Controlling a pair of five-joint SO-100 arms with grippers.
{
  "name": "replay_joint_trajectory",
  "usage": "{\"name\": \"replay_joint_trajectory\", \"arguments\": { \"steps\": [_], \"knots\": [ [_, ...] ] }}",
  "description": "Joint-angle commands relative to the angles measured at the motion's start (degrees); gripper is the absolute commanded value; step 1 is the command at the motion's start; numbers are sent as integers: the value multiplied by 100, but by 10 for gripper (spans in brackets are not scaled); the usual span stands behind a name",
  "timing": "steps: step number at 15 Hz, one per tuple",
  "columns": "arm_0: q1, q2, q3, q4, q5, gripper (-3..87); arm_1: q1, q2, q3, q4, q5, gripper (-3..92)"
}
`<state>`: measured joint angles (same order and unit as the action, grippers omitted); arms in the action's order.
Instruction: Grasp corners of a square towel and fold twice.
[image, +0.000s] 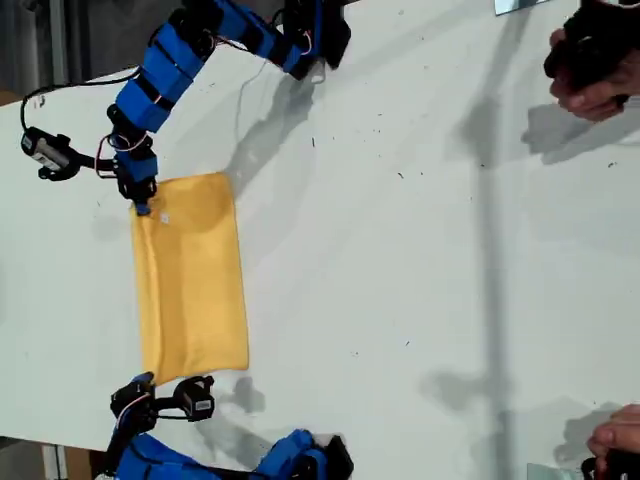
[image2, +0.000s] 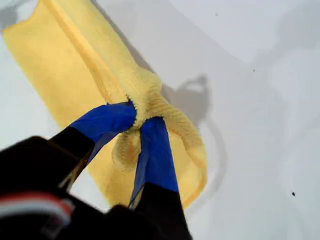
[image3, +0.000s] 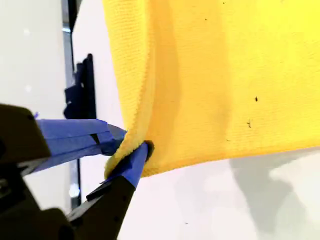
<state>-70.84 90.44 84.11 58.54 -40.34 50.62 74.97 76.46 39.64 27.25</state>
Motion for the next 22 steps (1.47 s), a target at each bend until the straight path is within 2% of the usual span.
{"name": "replay_joint_trajectory", "arguments": {
  "steps": [1, 3, 5, 8, 10, 15, 19, 22],
  "knots": [
    [-281, -729, -413, -431, 62, -27, 308, -1055, -914, -167, 44, -1],
    [-229, -782, -360, -439, 53, -27, 387, -1169, -1020, 53, 18, -1],
    [-44, -176, 158, -431, 0, -27, 272, -448, -554, 334, -97, -1],
    [369, 1055, 1239, -422, -114, -27, 105, 1020, 896, 26, -35, -1],
    [642, 1336, 1907, -475, -475, -27, 26, 1406, 1582, -220, 123, -1],
    [870, 1819, 3208, -1037, -861, -27, -308, 308, 1354, -158, 527, -1],
    [896, 1687, 3059, -914, -914, -27, -633, -44, 1072, -97, 765, -1],
    [967, 1749, 3041, -888, -932, -27, -545, -114, 1072, 18, 1266, -1]
  ]
}}
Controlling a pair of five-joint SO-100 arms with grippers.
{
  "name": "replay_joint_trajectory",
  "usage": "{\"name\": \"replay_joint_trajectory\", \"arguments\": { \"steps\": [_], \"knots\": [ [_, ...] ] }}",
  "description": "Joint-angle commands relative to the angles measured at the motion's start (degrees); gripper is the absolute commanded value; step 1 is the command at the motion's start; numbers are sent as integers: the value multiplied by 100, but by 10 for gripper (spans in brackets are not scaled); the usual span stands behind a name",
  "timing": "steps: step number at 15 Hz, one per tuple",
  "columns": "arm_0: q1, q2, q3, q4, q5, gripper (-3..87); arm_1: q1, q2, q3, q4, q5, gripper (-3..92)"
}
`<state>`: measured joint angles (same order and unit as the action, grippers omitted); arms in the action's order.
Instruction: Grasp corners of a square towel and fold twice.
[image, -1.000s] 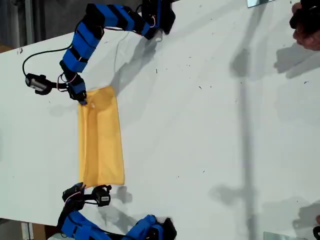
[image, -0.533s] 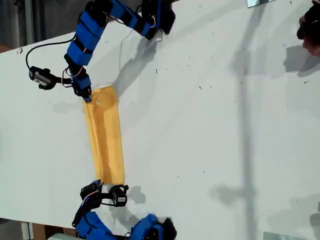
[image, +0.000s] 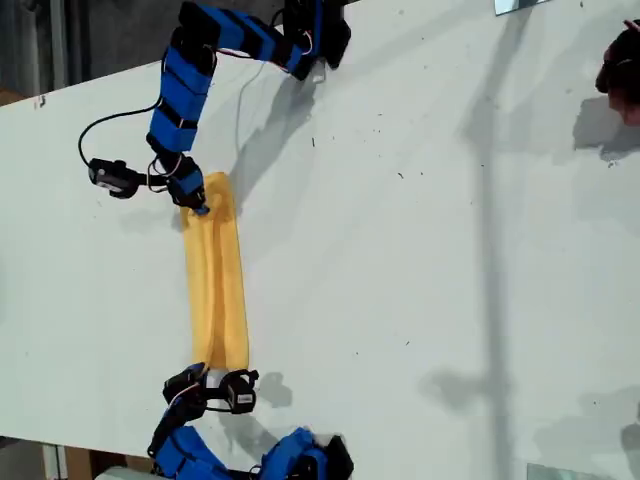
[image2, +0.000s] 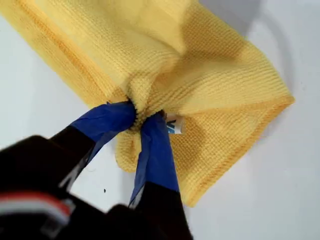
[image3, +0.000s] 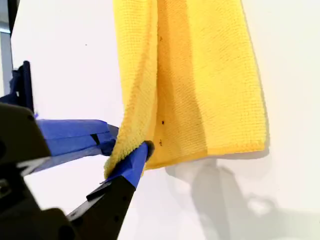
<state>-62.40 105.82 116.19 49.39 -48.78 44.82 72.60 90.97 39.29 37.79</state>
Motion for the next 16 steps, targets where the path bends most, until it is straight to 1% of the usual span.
{"name": "replay_joint_trajectory", "arguments": {
  "steps": [1, 4, 8, 9, 10, 11, 13, 14, 16],
  "knots": [
    [123, 211, -167, 35, -123, -27, 141, 105, -343, 141, 413, -1],
    [220, 193, -97, -26, -202, -27, 325, 0, -316, 387, 870, -1],
    [703, 0, 431, -413, -501, -27, 378, -167, -439, 747, 1239, -1],
    [888, -9, 527, -413, -615, -24, 316, -149, -492, 870, 1274, 56],
    [1081, -9, 615, -448, -694, 38, 237, -114, -527, 914, 1310, 128],
    [1195, 53, 686, -457, -765, 67, 149, -114, -571, 940, 1336, 171],
    [1160, 220, 826, -369, -914, 66, 53, -97, -659, 1020, 1336, 253],
    [1046, 255, 870, -167, -1090, 66, 44, -44, -668, 1063, 1336, 276],
    [1002, 483, 870, 501, -1415, 66, 53, 105, -624, 1099, 1336, 299]
  ]
}}
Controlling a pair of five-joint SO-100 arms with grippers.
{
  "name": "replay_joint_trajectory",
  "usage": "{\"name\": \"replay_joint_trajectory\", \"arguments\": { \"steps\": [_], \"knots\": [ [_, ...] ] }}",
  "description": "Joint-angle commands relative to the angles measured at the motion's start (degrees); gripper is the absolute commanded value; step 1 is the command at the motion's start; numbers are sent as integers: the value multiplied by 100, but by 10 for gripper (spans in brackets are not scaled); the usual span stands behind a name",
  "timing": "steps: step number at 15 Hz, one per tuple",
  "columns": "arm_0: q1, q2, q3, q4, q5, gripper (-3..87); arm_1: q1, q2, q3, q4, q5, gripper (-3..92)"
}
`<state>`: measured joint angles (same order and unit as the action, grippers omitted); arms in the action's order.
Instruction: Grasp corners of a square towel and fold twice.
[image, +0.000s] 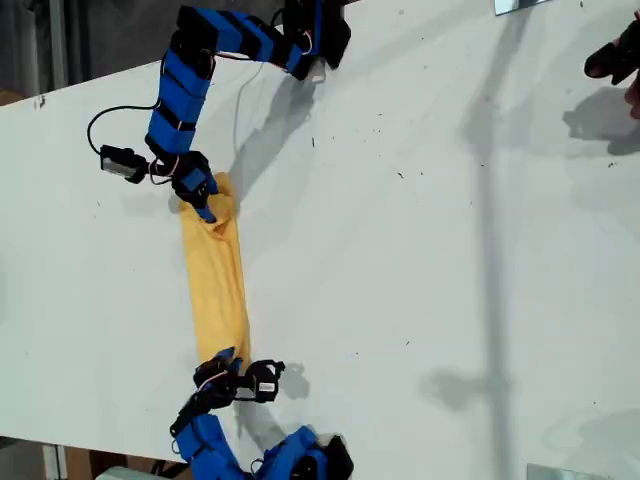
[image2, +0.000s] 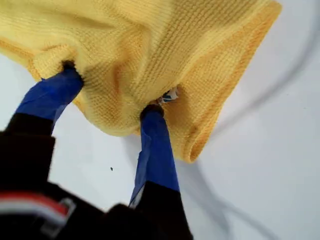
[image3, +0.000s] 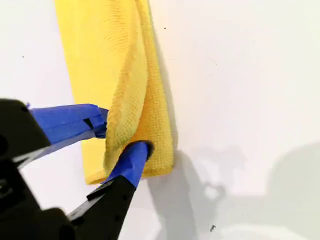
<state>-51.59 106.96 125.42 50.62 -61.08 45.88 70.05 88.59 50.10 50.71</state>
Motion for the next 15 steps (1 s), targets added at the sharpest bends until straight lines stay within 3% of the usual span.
{"name": "replay_joint_trajectory", "arguments": {
  "steps": [1, 4, 7, 9, 11, 12, 13, 14, 15],
  "knots": [
    [-62, 624, -70, 738, -255, 66, -44, 387, -360, 18, 44, 296],
    [-624, 2065, 9, 1644, 35, 66, 9, 457, -360, 132, 53, 295],
    [-870, 2505, -70, 1986, 352, 66, 9, 861, -299, 378, 53, 282],
    [-580, 1758, -246, 1854, 246, 66, 18, 844, -290, 369, 53, 262],
    [-246, 949, -220, 1099, 220, 66, 35, 773, -308, 343, 53, 244],
    [-308, 387, -914, 1793, 114, 66, 53, 738, -325, 343, 44, 242],
    [-352, 1072, -413, 1134, 132, 84, 70, 721, -325, 334, 44, 237],
    [-149, 844, -483, 835, 246, 101, 79, 703, -325, 334, 35, 237],
    [-299, 26, -1564, 2057, 158, 99, 79, 703, -325, 325, 18, 237]
  ]
}}
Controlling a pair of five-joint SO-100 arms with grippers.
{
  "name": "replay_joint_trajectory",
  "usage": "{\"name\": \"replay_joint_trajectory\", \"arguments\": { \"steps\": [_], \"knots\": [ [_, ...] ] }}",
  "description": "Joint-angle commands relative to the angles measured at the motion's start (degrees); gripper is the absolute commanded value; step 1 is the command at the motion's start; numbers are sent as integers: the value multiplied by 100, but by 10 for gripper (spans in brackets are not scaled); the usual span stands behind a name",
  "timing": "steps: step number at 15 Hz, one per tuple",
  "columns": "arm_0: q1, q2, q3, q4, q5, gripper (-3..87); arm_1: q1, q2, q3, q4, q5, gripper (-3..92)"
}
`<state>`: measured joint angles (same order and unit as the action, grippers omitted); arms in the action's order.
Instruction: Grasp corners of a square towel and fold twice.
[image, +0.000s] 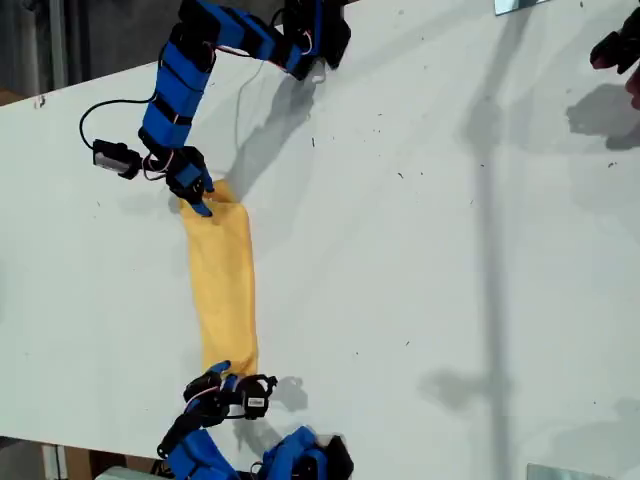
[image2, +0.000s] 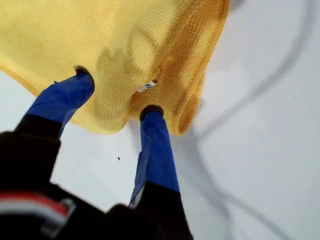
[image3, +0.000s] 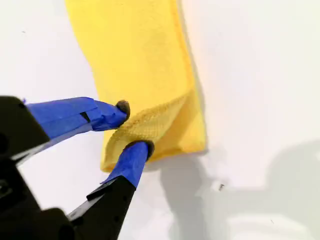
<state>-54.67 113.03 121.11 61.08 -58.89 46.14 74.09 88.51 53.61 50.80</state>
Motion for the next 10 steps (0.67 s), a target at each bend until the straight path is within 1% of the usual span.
{"name": "replay_joint_trajectory", "arguments": {
  "steps": [1, 2, 3, 4, 5, 6, 7, 8, 9, 10],
  "knots": [
    [-237, 237, -896, 1028, -70, 99, 62, 299, -325, -26, 0, 246],
    [-132, 1274, -114, 255, 97, 137, 62, 281, -334, -26, 0, 257],
    [26, 316, -527, 580, 229, 144, 53, 246, -369, -26, -9, 276],
    [-229, -844, -1626, 1907, 176, 134, 44, 167, -439, -9, -26, 296],
    [-545, -545, -1837, 2391, 255, 134, 18, 123, -483, 9, -26, 307],
    [-527, 712, -923, 1591, 246, 137, 9, 114, -492, 18, -26, 313],
    [-158, 1257, 26, 571, 264, 132, 9, 114, -501, 18, -26, 318],
    [-290, 422, -659, 1679, 9, 121, 18, 105, -510, 18, -26, 323],
    [-466, 1151, -615, 1898, -44, 120, 18, 44, -589, 44, -70, 330],
    [-545, 2435, -158, 1521, -53, 120, 35, -88, -756, 176, -114, 352]
  ]
}}
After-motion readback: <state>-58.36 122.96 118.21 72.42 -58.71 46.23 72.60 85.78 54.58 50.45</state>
